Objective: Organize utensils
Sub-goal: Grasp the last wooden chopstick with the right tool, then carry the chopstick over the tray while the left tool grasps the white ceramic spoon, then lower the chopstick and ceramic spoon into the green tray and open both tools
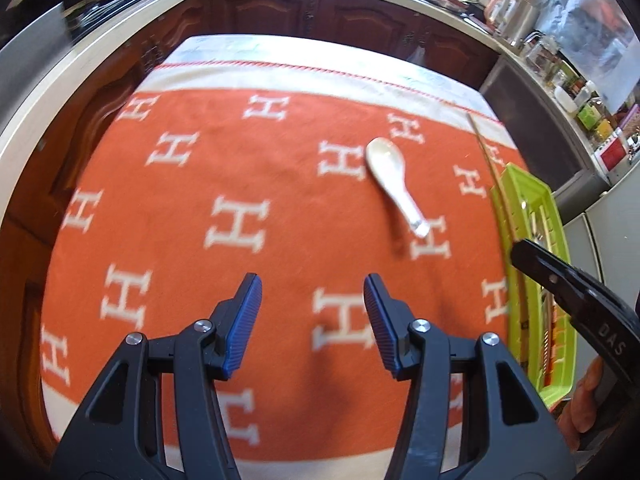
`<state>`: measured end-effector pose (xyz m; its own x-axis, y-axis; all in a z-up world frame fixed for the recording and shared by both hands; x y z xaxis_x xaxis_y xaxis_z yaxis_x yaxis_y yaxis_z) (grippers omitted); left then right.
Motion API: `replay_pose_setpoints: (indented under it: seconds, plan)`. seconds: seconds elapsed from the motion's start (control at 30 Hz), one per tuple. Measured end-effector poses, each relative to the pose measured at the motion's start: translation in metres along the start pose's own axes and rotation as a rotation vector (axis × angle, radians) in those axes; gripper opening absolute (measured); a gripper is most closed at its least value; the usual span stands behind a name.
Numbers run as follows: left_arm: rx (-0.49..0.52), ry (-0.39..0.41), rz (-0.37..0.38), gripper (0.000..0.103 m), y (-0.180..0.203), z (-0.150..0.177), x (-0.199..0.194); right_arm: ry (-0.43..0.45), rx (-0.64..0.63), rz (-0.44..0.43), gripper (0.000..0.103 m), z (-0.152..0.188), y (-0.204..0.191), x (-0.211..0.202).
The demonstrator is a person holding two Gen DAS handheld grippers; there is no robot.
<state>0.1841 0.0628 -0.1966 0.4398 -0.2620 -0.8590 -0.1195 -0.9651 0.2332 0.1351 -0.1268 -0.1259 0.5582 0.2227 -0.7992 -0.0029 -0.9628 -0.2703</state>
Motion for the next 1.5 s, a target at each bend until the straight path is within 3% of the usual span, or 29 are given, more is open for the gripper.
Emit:
replay_pose_setpoints:
  seconds: [0.27, 0.67, 1.1, 1.2, 1.23, 1.5]
  plan:
    - [-0.005, -0.045, 0.061, 0.055, 0.035, -0.049, 0.049, 0.063, 0.108, 0.055, 0.006, -0.028, 0.073, -0.028]
    - [0.068, -0.034, -0.063, 0.055, 0.047, -0.095, 0.121, 0.073, 0.191, 0.098, 0.006, -0.027, 0.147, -0.040]
    - [0.156, -0.033, -0.106, 0.056, 0.073, -0.097, 0.151, 0.068, 0.267, 0.191, 0.006, -0.003, 0.200, -0.048]
    - [0.165, -0.014, -0.093, 0.036, 0.080, -0.097, 0.151, 0.053, 0.280, 0.204, 0.006, 0.007, 0.209, -0.047]
    - [0.166, -0.014, -0.093, 0.034, 0.081, -0.097, 0.151, 0.048, 0.285, 0.206, 0.006, 0.010, 0.211, -0.045]
    - [0.151, -0.014, -0.067, 0.033, 0.087, -0.088, 0.139, 0.002, 0.293, 0.255, 0.006, 0.026, 0.225, -0.036]
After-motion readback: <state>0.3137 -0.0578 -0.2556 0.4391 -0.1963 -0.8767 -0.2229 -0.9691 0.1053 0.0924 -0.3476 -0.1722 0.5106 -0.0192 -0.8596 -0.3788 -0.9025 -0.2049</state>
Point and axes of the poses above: each gripper's, at about its wrist camera, not at the fingertips, and x roughly the way its jaws point, y to its right, z to its underside, the point moved 10 cm from there along x, roughly the way its jaws point, and after that the axes turned 5 degrees about z, right-handed, at the moved point
